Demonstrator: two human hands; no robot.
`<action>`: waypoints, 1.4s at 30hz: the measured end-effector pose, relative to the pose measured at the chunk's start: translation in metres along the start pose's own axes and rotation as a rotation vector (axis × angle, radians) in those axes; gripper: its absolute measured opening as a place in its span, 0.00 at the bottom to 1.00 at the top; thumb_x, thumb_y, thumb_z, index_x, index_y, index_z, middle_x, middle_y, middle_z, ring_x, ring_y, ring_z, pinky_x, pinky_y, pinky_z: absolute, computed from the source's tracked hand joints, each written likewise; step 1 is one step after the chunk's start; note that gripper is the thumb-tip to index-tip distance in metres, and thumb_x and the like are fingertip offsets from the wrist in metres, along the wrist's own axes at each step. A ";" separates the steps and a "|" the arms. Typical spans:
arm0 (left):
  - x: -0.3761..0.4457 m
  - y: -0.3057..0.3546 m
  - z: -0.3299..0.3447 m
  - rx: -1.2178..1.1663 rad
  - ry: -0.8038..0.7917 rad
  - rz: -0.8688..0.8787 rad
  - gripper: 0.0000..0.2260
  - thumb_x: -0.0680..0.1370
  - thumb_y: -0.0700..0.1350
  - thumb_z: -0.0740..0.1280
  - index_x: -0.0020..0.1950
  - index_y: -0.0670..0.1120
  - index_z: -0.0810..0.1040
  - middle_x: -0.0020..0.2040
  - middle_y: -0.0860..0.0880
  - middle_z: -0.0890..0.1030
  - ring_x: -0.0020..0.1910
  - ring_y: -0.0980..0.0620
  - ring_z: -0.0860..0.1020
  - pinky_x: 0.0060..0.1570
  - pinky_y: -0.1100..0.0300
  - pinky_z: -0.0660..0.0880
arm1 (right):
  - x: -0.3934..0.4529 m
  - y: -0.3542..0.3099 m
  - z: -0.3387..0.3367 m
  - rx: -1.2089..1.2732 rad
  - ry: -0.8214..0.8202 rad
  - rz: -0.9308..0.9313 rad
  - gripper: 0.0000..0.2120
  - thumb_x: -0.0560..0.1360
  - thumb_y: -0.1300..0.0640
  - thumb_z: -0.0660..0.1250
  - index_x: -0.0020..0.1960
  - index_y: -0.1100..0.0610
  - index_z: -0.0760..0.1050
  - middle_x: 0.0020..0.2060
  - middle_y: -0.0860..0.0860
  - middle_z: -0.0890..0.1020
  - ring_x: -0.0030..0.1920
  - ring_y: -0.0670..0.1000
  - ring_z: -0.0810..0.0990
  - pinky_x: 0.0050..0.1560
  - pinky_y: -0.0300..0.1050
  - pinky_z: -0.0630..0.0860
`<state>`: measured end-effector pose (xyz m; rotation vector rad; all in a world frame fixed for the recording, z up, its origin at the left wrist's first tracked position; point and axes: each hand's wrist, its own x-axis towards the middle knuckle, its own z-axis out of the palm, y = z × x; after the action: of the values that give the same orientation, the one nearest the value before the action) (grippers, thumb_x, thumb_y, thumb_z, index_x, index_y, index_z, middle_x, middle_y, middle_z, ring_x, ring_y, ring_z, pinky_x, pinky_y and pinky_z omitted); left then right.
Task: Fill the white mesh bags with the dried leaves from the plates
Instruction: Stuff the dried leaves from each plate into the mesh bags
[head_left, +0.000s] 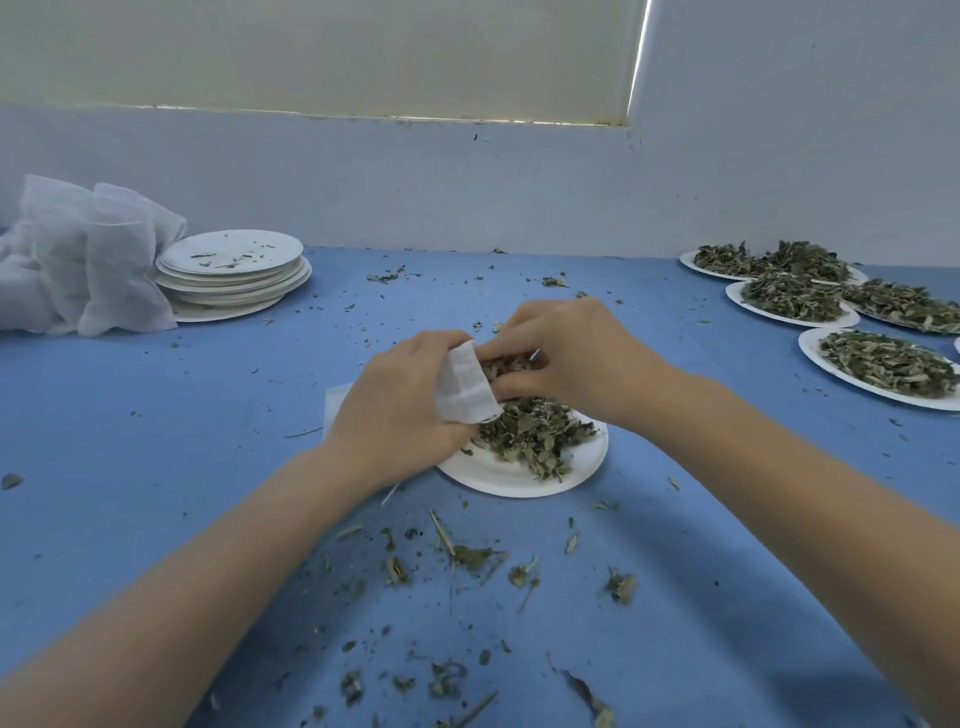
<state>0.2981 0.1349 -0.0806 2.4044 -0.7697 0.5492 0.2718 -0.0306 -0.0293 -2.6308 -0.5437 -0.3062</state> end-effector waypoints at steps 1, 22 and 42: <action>0.001 0.000 0.000 0.002 0.002 -0.018 0.26 0.68 0.45 0.72 0.65 0.45 0.70 0.58 0.49 0.75 0.53 0.50 0.72 0.43 0.65 0.59 | -0.001 -0.001 -0.001 0.004 -0.017 -0.002 0.18 0.70 0.52 0.73 0.59 0.46 0.79 0.50 0.50 0.80 0.46 0.46 0.76 0.54 0.41 0.71; 0.001 0.000 0.001 -0.101 -0.033 -0.048 0.30 0.67 0.47 0.71 0.67 0.50 0.64 0.57 0.55 0.70 0.52 0.56 0.70 0.45 0.60 0.67 | 0.002 -0.003 -0.001 0.448 -0.266 -0.004 0.14 0.76 0.65 0.65 0.60 0.55 0.78 0.53 0.55 0.83 0.58 0.54 0.79 0.62 0.51 0.73; 0.004 -0.009 -0.005 -0.096 -0.016 -0.070 0.28 0.68 0.48 0.73 0.64 0.52 0.65 0.50 0.57 0.71 0.44 0.57 0.69 0.36 0.71 0.64 | 0.009 -0.003 -0.001 0.105 -0.033 -0.071 0.14 0.71 0.61 0.72 0.52 0.45 0.81 0.42 0.46 0.83 0.40 0.43 0.77 0.43 0.34 0.73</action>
<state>0.3059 0.1424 -0.0779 2.3403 -0.6998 0.4552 0.2789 -0.0259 -0.0245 -2.5230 -0.6471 -0.2499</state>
